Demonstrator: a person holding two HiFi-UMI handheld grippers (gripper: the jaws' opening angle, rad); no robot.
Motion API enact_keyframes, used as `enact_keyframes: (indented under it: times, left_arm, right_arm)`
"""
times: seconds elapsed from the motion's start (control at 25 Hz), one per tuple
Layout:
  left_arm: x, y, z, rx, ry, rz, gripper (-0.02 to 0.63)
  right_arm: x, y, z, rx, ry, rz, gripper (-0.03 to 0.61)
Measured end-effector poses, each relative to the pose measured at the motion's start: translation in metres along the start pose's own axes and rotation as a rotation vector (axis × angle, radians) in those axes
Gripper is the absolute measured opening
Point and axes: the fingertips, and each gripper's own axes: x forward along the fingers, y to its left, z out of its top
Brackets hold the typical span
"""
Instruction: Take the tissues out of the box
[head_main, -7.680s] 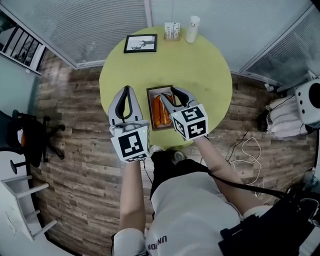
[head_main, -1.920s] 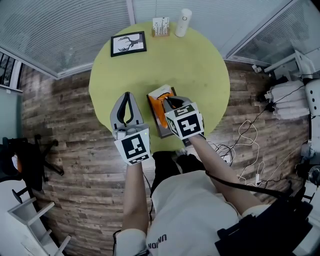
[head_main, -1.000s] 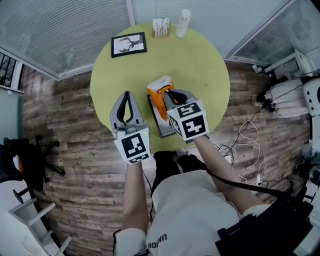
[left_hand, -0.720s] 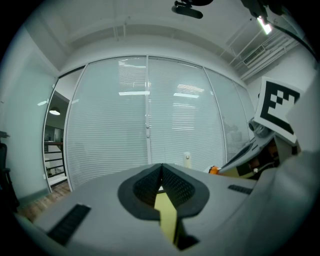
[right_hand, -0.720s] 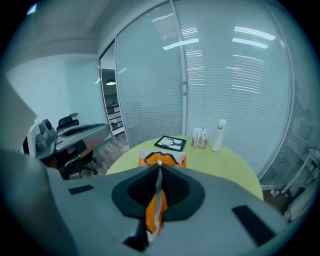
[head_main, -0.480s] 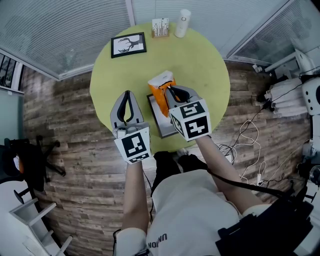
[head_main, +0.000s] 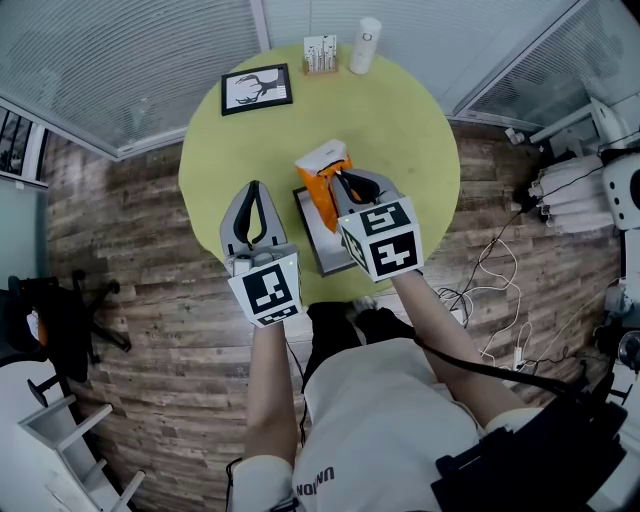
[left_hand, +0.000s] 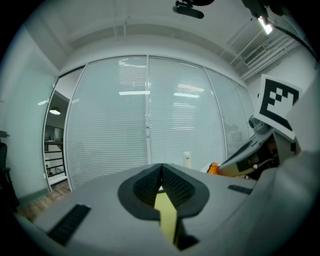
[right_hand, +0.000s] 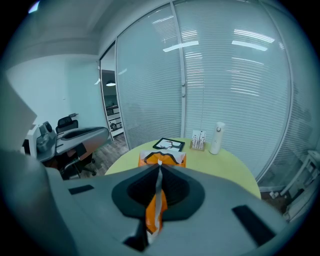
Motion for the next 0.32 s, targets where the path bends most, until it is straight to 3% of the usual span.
enact_keyframes:
  times: [0.32]
  left_arm:
    - [-0.0014, 0.0018, 0.0003, 0.000, -0.001, 0.004, 0.012]
  right_arm:
    - [-0.0003, 0.0022, -0.0003, -0.002, 0.000, 0.002, 0.021]
